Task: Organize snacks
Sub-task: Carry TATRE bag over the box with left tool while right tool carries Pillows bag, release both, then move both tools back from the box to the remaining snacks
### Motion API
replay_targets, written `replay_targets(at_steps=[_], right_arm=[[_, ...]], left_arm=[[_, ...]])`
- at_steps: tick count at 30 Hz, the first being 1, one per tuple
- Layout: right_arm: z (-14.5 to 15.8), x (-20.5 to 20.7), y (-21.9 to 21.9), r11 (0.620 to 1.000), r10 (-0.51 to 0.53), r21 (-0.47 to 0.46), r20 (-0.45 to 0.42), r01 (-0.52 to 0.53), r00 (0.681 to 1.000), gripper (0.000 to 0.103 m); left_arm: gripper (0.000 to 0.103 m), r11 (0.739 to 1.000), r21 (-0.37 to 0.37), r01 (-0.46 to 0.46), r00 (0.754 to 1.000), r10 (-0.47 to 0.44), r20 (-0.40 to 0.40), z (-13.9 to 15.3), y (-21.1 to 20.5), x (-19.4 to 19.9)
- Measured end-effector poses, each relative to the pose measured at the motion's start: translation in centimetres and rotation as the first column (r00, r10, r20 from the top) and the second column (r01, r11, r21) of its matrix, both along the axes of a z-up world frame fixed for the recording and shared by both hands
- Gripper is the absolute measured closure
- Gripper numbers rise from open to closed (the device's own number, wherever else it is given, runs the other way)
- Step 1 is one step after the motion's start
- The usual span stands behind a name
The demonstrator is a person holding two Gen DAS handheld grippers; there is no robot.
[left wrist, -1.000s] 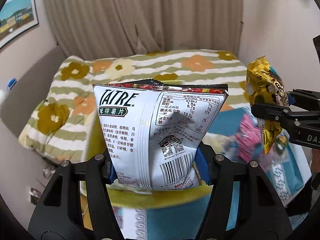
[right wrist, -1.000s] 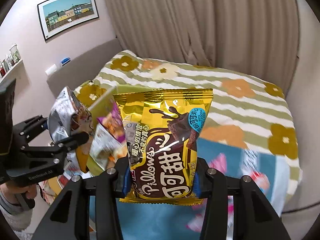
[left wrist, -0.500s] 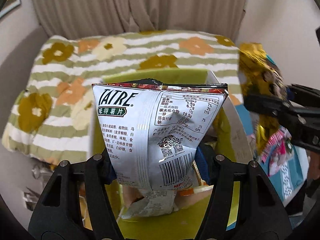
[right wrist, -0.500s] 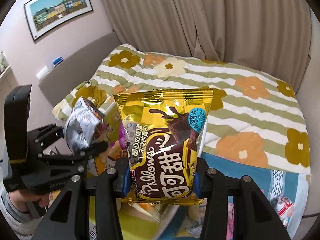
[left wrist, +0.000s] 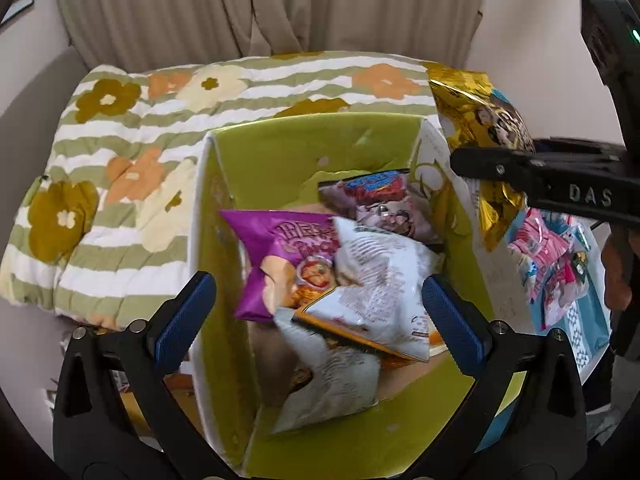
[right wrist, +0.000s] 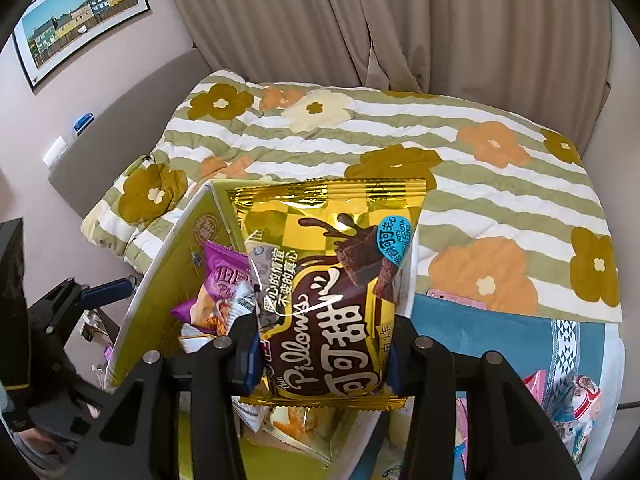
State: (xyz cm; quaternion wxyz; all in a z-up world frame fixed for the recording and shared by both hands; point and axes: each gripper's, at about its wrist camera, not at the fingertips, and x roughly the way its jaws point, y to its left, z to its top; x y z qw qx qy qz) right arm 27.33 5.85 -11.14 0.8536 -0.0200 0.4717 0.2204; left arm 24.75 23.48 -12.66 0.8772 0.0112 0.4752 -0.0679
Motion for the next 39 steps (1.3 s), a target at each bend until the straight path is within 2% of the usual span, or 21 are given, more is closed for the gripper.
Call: replay_targets(at_steps=[7, 12, 13, 15, 16, 17, 18, 22, 27, 33, 39], right_arm=[[-0.1, 2.0, 3.5, 0.998, 0.051, -0.046, 0.008, -0.050, 0.999, 0.060], [-1.4, 3.3, 5.7, 0.997, 0.079, -0.025, -0.020, -0.080, 0.997, 0.059], [-1.7, 3.4, 6.1, 0.997, 0.079, -0.020, -0.022, -0.080, 0.997, 0.054], [-1.9, 3.5, 6.5, 0.997, 0.080, 0.003, -0.017, -0.080, 0.997, 0.034], [-1.9, 3.4, 6.6, 0.996, 0.083, 0.018, -0.010, -0.082, 0.997, 0.015], [-1.9, 3.1, 6.7, 0.996, 0.088, 0.033, 0.002, -0.088, 0.996, 0.004], [-1.8, 2.9, 6.8, 0.995, 0.089, 0.035, 0.014, -0.090, 0.996, 0.002], [-1.7, 1.8, 6.9, 0.995, 0.095, 0.021, 0.061, -0.096, 0.994, 0.001], [-1.4, 1.2, 6.4, 0.996, 0.084, 0.022, 0.058, -0.085, 0.995, 0.001], [0.2, -0.3, 4.7, 0.996, 0.074, 0.047, 0.078, -0.078, 0.994, 0.001], [2.8, -3.4, 1.5, 0.996, 0.066, 0.057, 0.106, -0.072, 0.992, 0.001]], left_arm=[[0.001, 1.000, -0.008, 0.005, 1.000, -0.005, 0.003, -0.2, 1.0, 0.3], [0.001, 1.000, -0.011, 0.006, 1.000, -0.006, -0.004, -0.6, 1.6, 0.2], [0.001, 1.000, -0.008, 0.005, 1.000, -0.005, -0.006, -0.7, 1.6, 0.1], [0.001, 1.000, -0.001, 0.000, 1.000, 0.000, -0.009, -1.0, 2.0, 0.0], [0.001, 1.000, -0.002, -0.003, 1.000, 0.003, -0.012, -1.1, 2.2, -0.1], [0.001, 1.000, -0.006, -0.005, 1.000, 0.005, -0.014, -1.2, 2.4, -0.2], [0.001, 1.000, -0.011, -0.008, 1.000, 0.007, -0.015, -1.3, 2.5, -0.3], [0.001, 1.000, -0.020, -0.007, 1.000, 0.006, -0.021, -1.7, 2.8, -0.5], [0.001, 1.000, -0.008, -0.009, 1.000, 0.009, -0.012, -1.4, 2.6, -0.8], [0.001, 0.999, 0.010, -0.050, 0.998, 0.049, 0.026, 0.5, 1.6, -2.5], [0.001, 0.996, 0.022, -0.086, 0.993, 0.084, 0.086, 3.3, -1.1, -5.2]])
